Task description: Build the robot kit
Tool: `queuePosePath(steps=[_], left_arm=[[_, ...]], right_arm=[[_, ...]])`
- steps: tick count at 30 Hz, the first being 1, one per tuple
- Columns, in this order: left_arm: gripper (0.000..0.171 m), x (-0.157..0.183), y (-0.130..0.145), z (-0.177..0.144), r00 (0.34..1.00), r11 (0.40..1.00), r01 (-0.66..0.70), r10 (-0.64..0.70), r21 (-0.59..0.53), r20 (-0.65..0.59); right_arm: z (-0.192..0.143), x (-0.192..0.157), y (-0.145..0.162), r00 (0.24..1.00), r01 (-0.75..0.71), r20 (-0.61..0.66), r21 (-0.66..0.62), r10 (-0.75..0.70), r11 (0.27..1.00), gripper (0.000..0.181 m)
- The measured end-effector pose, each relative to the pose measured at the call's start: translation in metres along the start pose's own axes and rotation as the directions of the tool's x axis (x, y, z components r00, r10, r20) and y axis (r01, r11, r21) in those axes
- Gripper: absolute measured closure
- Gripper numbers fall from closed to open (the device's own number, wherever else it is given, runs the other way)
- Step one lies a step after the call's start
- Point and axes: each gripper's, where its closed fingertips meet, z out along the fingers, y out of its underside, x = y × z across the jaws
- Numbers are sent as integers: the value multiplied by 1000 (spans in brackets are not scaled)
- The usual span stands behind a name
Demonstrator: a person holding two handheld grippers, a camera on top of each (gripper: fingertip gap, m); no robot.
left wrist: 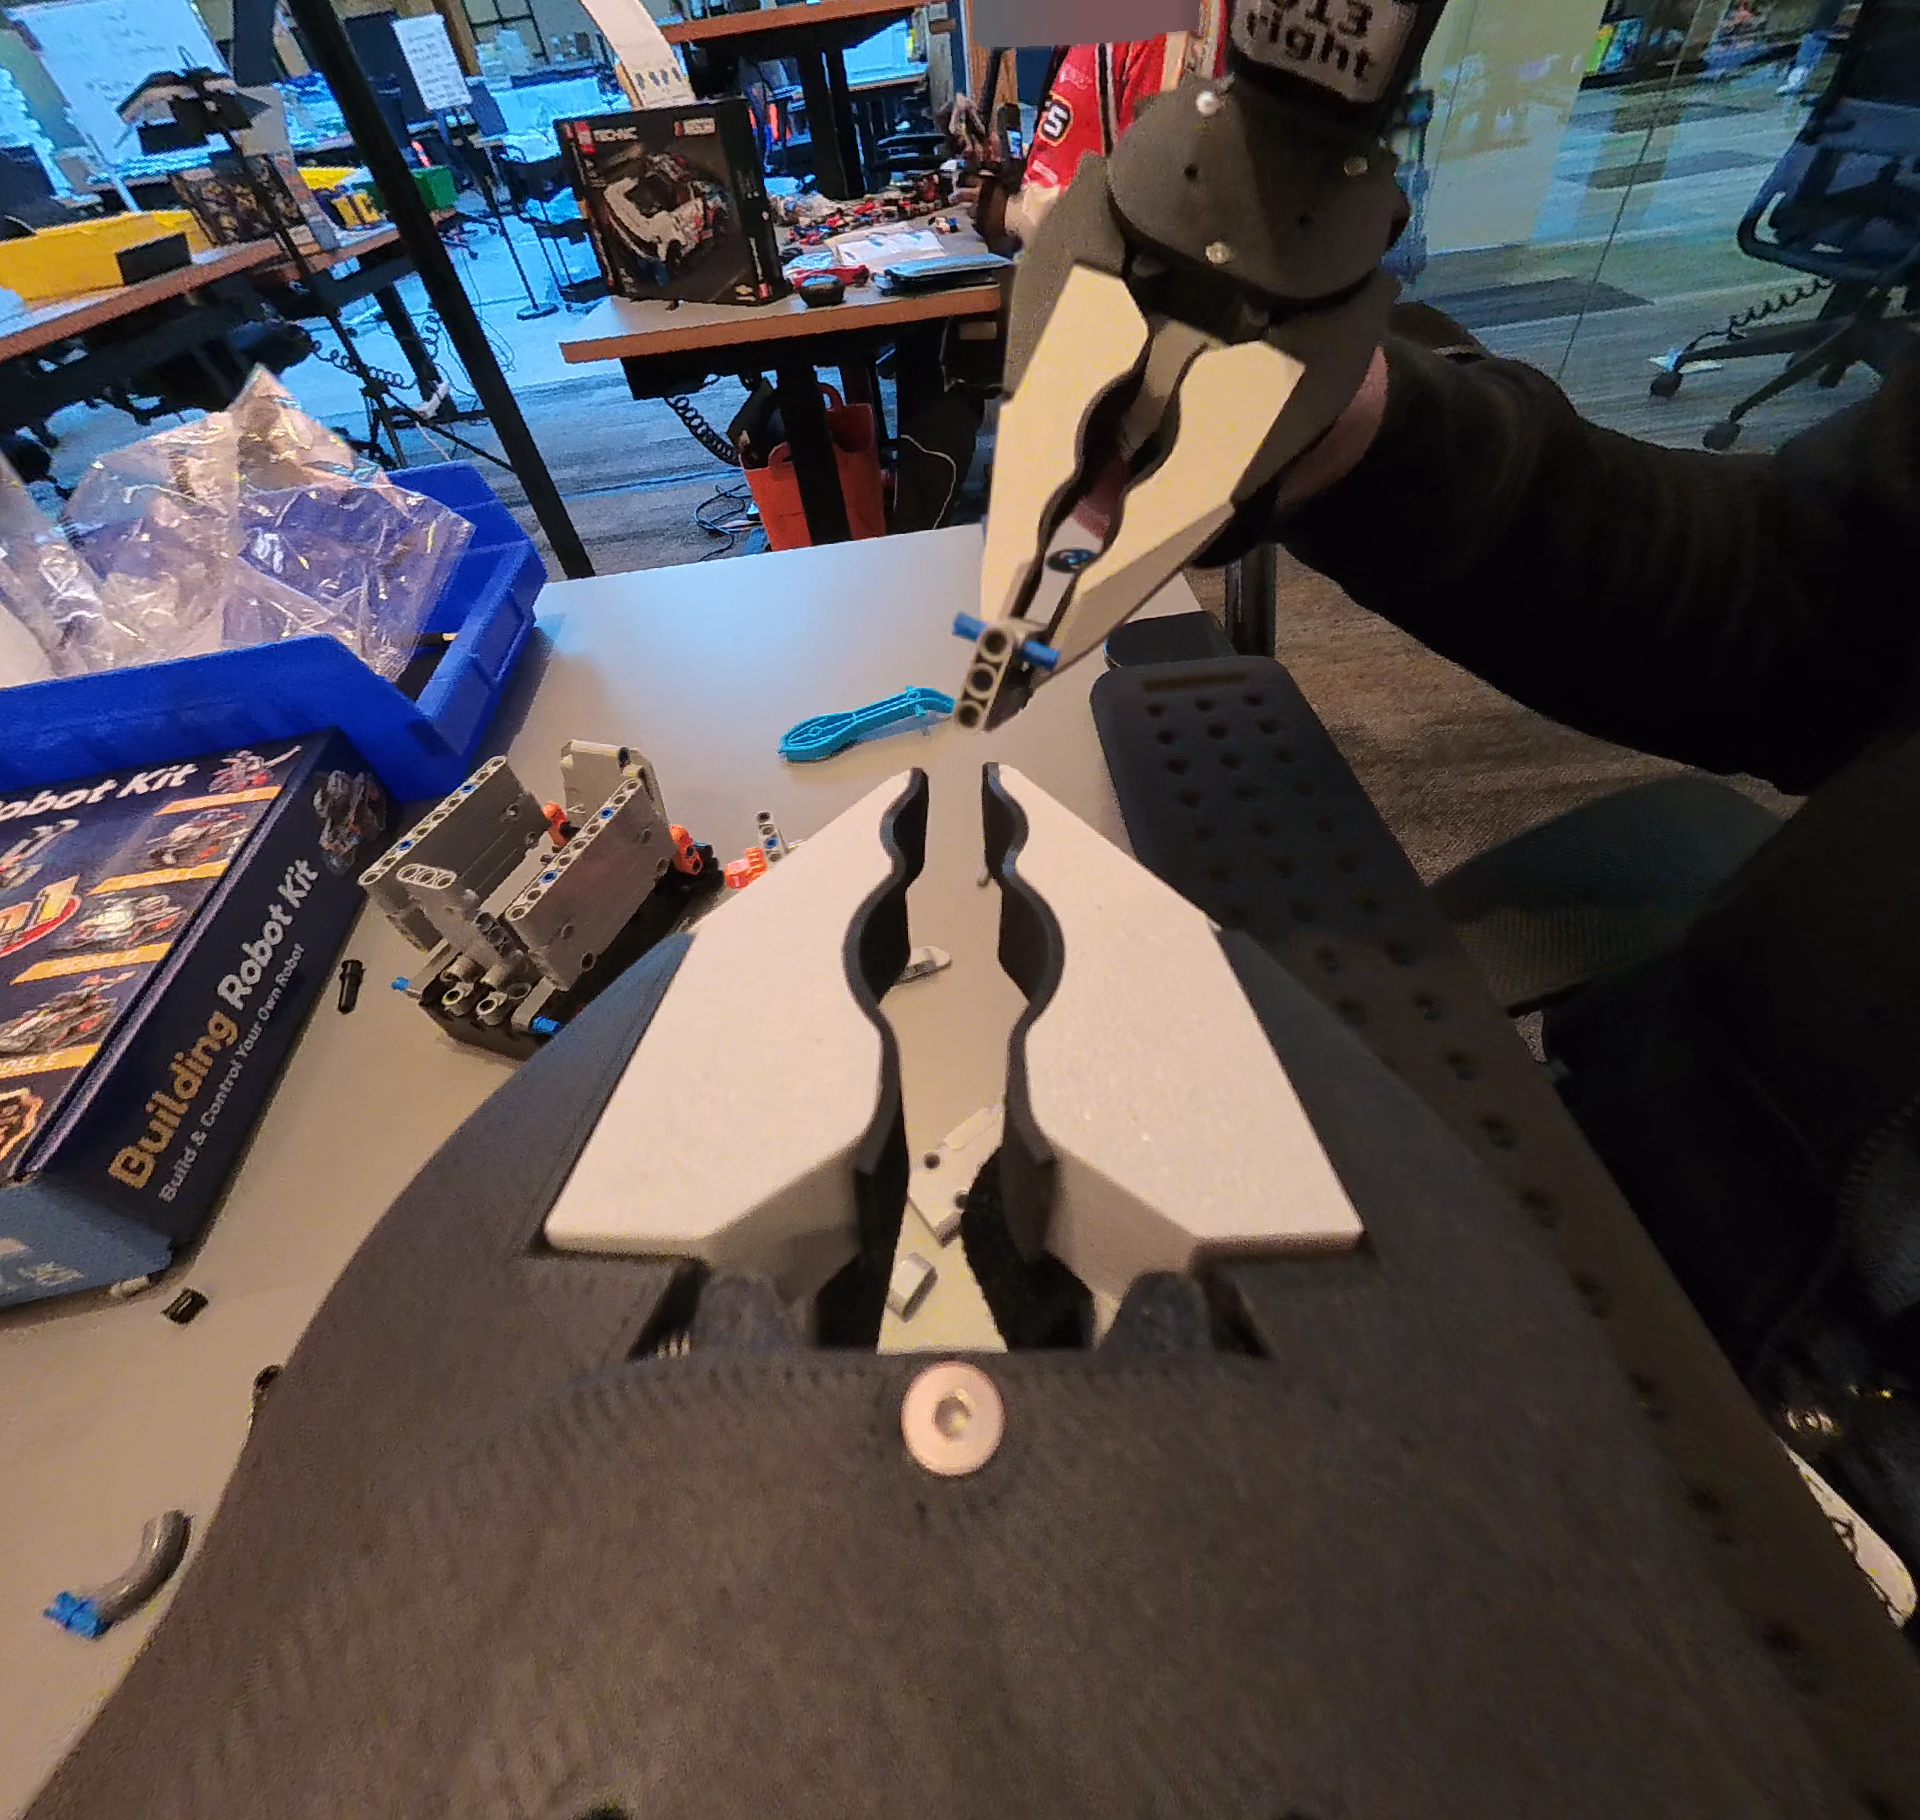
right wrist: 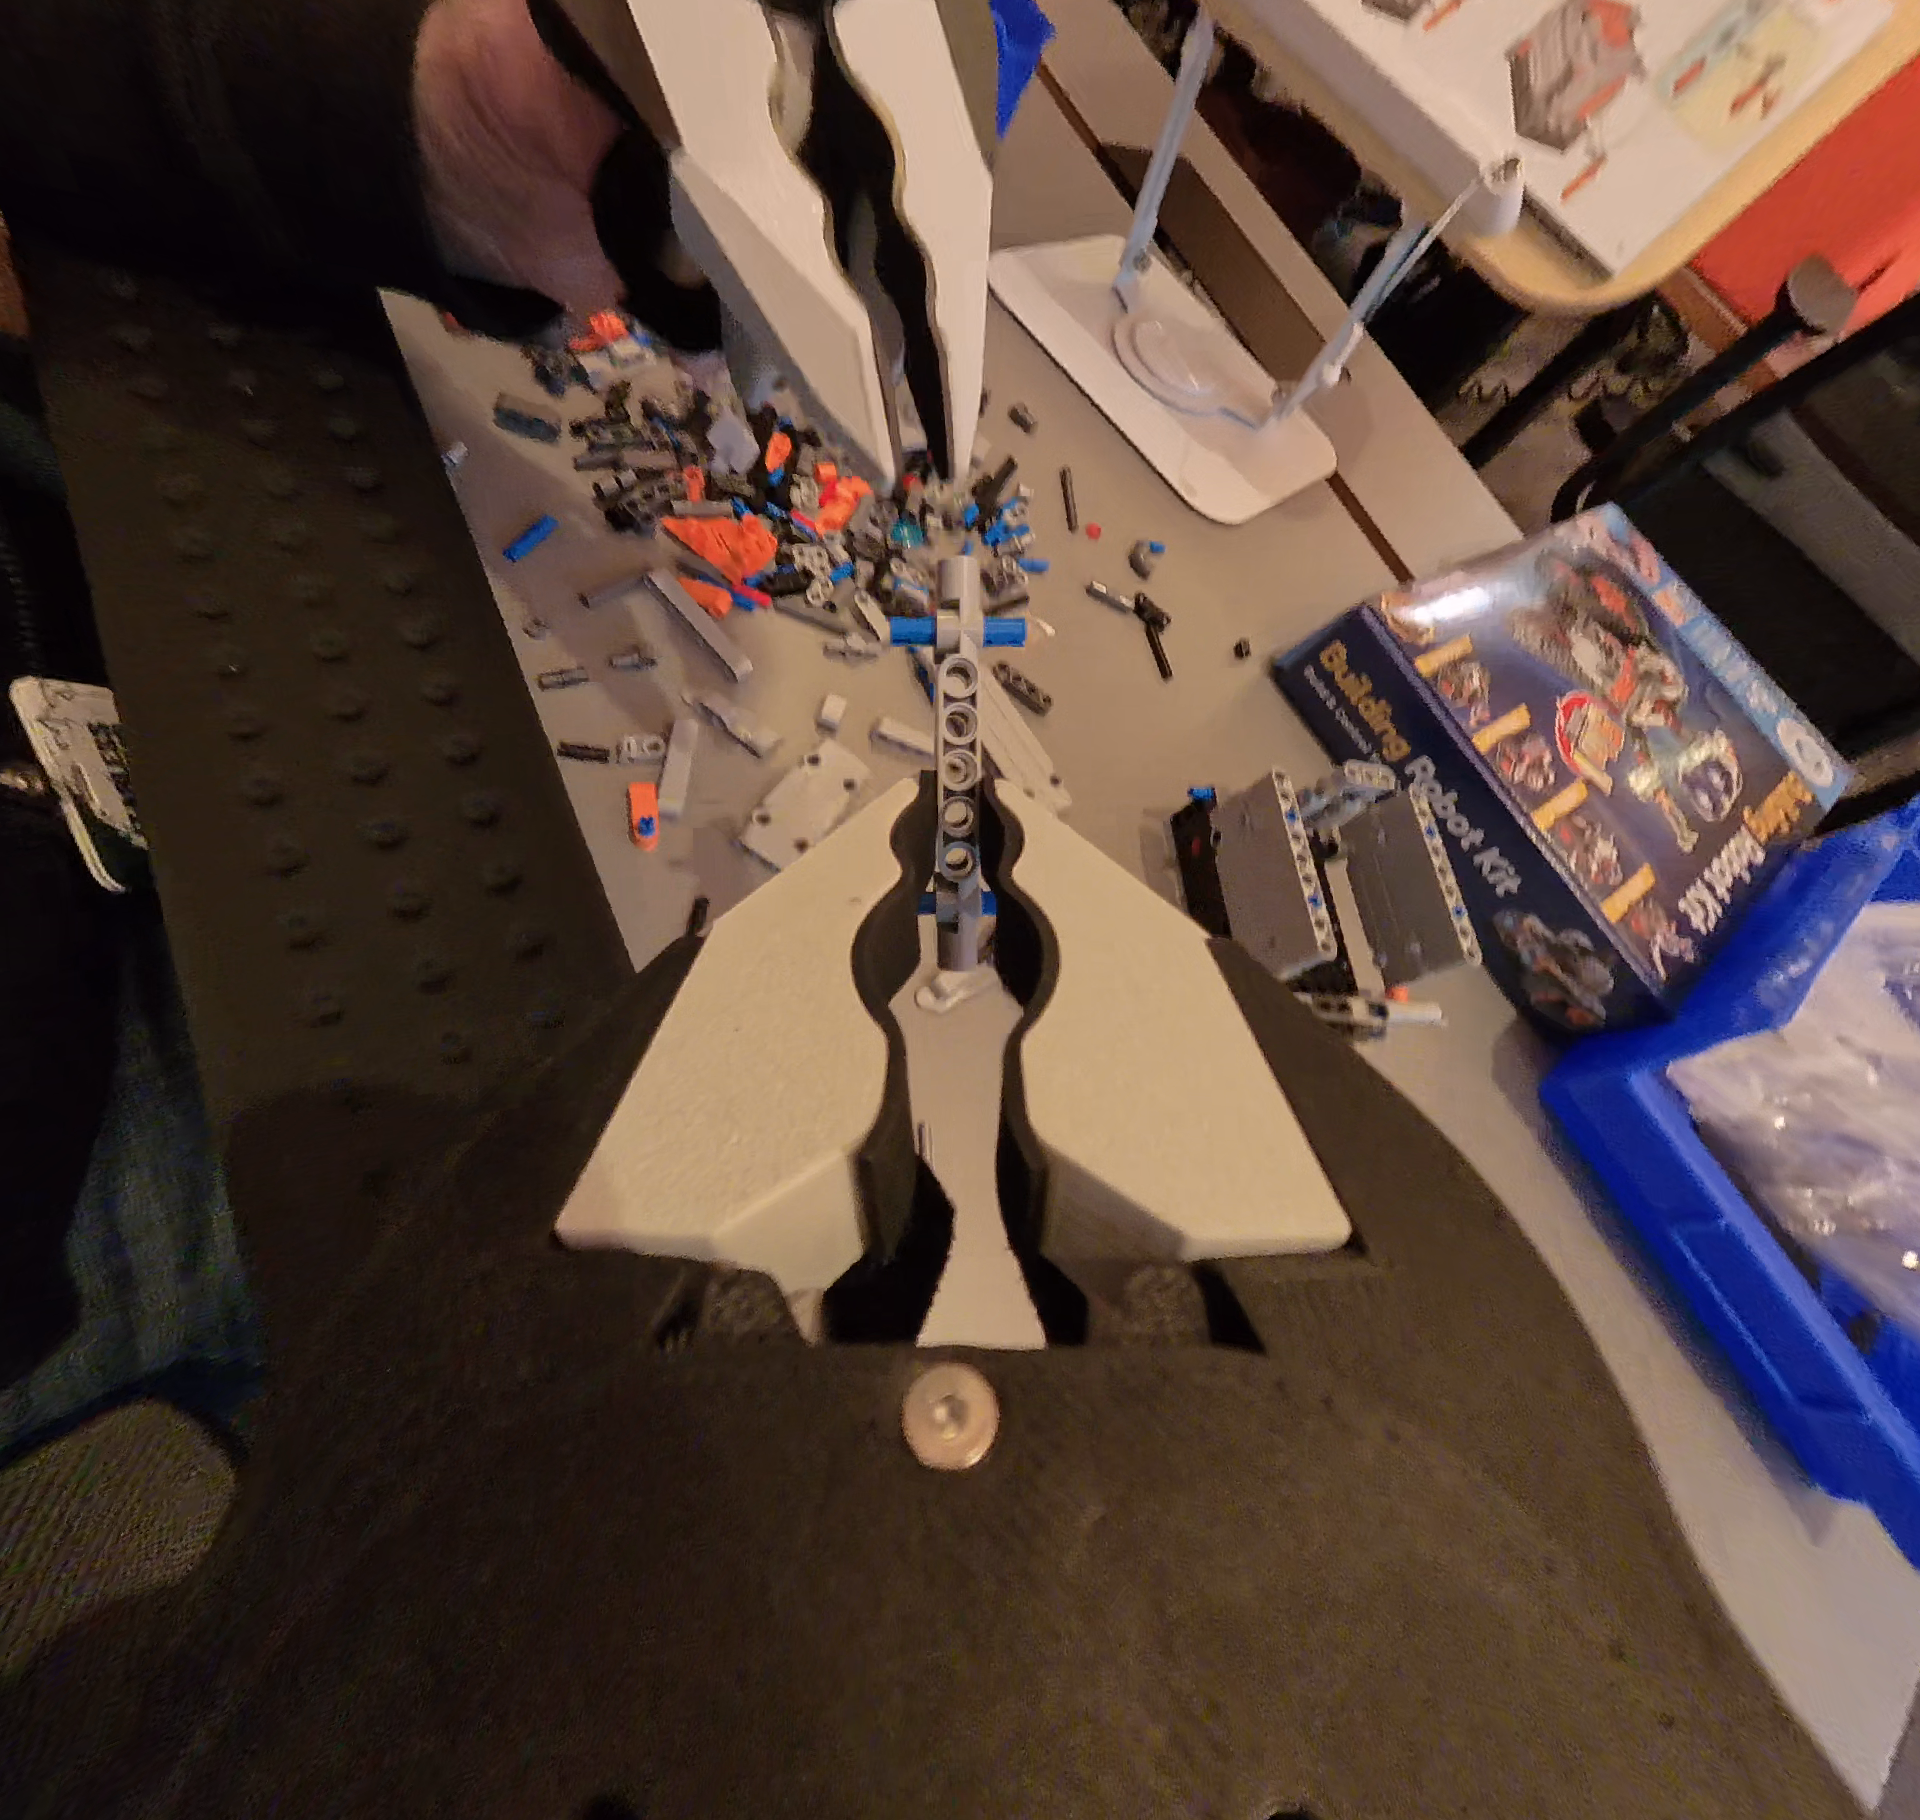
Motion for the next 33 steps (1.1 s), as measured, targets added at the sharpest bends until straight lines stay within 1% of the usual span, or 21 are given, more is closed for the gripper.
queuePosePath(steps=[3,7,13,25,33], left_arm=[[163,-4,2,0,1000,1000,17,-17,-4,9],[163,-6,7,3,1000,1000,22,-21,-22,21],[163,-14,12,4,998,998,36,-34,-42,54],[163,-32,16,-3,991,996,65,-58,-53,121],[161,-37,29,-1,990,992,89,-78,-88,116]], right_arm=[[1,3,21,999,4,-32,-76,-7,997,176],[6,3,43,999,18,-44,-166,-26,986,176],[13,-1,65,998,44,-30,-252,-54,967,176],[17,-5,85,994,108,24,-298,-106,949,176],[27,-14,97,984,179,80,-333,-161,926,176]])
